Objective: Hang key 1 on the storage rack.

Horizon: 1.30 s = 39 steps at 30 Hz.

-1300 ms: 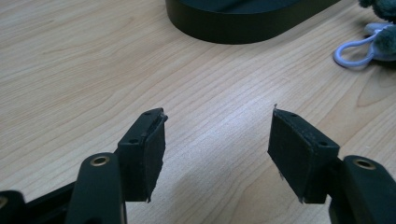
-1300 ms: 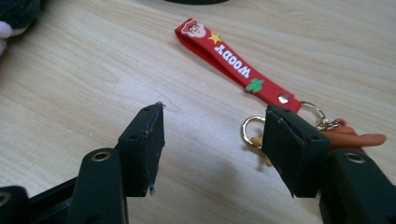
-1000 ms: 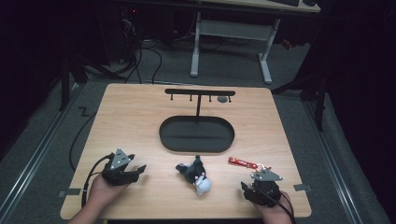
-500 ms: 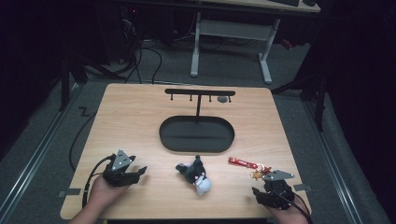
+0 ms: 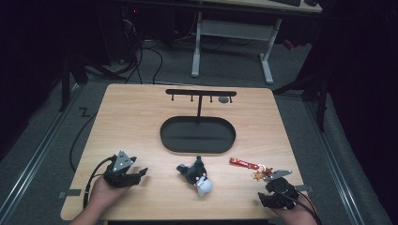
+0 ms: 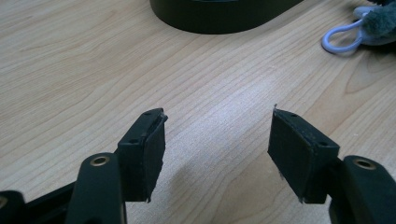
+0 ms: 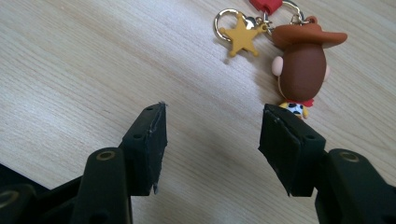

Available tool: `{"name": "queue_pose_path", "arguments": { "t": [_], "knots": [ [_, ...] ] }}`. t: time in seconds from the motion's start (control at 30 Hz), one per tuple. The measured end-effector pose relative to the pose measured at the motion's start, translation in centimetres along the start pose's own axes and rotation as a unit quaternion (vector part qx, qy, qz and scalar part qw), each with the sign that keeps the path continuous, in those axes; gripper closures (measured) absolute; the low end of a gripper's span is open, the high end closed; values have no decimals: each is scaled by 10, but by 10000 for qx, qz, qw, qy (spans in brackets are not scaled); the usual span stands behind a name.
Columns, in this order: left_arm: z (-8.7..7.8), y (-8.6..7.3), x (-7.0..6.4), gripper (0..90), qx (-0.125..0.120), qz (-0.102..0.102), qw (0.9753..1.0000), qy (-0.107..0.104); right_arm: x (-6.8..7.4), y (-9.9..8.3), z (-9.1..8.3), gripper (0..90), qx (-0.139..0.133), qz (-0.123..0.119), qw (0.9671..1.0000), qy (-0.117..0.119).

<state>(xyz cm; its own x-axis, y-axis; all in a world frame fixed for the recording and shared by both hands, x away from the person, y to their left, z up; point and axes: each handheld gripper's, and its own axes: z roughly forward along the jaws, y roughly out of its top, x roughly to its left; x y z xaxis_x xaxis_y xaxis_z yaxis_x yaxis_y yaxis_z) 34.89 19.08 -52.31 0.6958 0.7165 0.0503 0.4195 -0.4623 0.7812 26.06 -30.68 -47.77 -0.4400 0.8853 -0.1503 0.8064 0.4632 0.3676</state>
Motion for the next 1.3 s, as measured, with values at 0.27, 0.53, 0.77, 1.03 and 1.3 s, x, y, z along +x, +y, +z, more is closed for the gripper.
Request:
{"name": "queue_pose_path", "arguments": {
  "t": [0.27, 0.53, 0.77, 1.03, 1.3],
  "knots": [
    [0, 0, 0, 369, 2, 12, 10000, -11, -14, 9, -2, 422, 231, 88, 9997, -19],
    [1, 0, 0, 369, 28, 21, 10000, -44, -28, 23, 1, 417, 600, 65, 9982, -15],
    [2, 0, 0, 369, 35, 26, 10000, -57, -38, 38, 6, 423, 886, 209, 9958, 69],
    [2, 0, 0, 369, 41, 40, 10000, -68, -47, 56, 12, 472, 1030, 269, 9942, 135],
    [2, 0, 0, 369, 48, 43, 9999, -83, -49, 59, 26, 499, 1306, 365, 9907, 90]
  ]
}}
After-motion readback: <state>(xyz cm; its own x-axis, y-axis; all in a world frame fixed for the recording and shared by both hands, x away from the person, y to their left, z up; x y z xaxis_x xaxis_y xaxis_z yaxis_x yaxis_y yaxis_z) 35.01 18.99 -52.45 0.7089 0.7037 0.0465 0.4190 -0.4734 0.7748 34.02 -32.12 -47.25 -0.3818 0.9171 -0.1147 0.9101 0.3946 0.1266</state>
